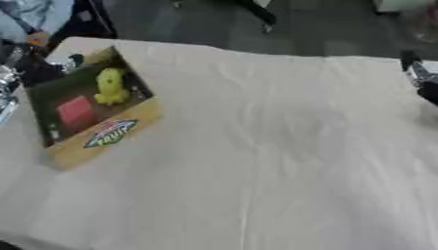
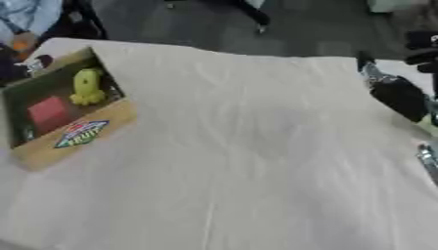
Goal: Pick up the objects with one hand, pass them to the other hand, and then place them into the box on the other side of the table.
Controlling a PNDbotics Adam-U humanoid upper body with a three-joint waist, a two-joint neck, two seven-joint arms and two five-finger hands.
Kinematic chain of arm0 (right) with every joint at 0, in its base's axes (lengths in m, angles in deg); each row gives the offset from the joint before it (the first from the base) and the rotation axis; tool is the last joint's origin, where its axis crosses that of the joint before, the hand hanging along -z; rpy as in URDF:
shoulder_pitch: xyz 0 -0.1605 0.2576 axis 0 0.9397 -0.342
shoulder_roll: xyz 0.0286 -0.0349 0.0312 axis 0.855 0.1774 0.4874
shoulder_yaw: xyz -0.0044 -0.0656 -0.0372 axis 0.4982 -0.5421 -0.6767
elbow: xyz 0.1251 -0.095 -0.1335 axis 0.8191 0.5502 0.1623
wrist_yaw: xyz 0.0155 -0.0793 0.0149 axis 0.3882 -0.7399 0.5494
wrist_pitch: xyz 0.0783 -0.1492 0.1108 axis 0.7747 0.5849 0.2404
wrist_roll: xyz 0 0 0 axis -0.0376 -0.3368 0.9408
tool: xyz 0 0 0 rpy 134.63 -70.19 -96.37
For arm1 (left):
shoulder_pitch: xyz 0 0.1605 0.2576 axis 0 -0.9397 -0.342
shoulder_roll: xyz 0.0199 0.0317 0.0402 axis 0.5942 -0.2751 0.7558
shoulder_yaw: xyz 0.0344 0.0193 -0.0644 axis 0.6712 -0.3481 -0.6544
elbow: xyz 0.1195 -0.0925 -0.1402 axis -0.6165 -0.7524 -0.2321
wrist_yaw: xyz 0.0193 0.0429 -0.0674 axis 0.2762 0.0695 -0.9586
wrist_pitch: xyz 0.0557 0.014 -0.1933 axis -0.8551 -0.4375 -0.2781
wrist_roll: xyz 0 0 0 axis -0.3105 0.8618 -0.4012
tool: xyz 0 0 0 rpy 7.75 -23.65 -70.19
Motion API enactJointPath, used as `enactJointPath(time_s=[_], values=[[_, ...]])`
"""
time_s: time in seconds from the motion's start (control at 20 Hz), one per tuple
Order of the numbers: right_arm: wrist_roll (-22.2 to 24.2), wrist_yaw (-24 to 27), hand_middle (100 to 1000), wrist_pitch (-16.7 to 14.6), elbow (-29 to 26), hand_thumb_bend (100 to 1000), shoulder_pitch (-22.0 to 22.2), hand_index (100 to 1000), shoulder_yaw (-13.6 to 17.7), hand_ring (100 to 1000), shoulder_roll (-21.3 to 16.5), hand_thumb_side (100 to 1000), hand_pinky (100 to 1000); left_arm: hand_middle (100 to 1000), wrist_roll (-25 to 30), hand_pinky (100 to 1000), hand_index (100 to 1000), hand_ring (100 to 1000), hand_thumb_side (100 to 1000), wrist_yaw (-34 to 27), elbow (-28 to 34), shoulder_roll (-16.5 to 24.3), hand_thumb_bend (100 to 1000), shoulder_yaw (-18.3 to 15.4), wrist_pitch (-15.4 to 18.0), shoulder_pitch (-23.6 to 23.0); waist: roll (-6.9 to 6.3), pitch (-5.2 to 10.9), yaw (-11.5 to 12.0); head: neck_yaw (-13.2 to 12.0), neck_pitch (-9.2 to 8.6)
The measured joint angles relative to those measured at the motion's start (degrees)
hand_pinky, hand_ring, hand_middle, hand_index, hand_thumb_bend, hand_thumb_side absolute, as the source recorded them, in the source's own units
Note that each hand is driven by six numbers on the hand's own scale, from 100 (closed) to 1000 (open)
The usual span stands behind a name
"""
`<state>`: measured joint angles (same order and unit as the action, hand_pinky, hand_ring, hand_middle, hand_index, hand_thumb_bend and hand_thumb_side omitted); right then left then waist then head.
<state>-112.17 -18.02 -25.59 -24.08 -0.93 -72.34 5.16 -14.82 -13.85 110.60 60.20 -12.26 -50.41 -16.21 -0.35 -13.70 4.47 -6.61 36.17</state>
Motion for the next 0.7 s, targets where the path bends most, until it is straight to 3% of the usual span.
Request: enactJointPath(time_s=[0.3,0.45,0.7], values=[[-0.9,0.0,694,0.3,-0.1,468,0.2,778,1.1,698,-0.4,448,748,560,-5.4,504,745,626,621,-5.3,6.2,0.0,364,-1.7,0.5,-1.9,0.17,0.00,0.0,5.9,0.51],[-1.2,-0.1,699,0.9,0.0,471,-0.4,780,1.8,708,-1.2,449,754,550,-8.8,494,739,618,624,-9.4,11.9,0.0,348,-2.8,1.3,-3.7,0.45,0.00,0.0,8.8,0.52],[0.7,0.0,720,3.1,2.6,481,-2.6,789,2.4,736,-2.7,454,769,580,-12.5,496,748,654,632,-14.7,20.0,-0.6,338,-3.3,2.6,-6.1,0.59,0.01,-0.1,11.8,0.52]])
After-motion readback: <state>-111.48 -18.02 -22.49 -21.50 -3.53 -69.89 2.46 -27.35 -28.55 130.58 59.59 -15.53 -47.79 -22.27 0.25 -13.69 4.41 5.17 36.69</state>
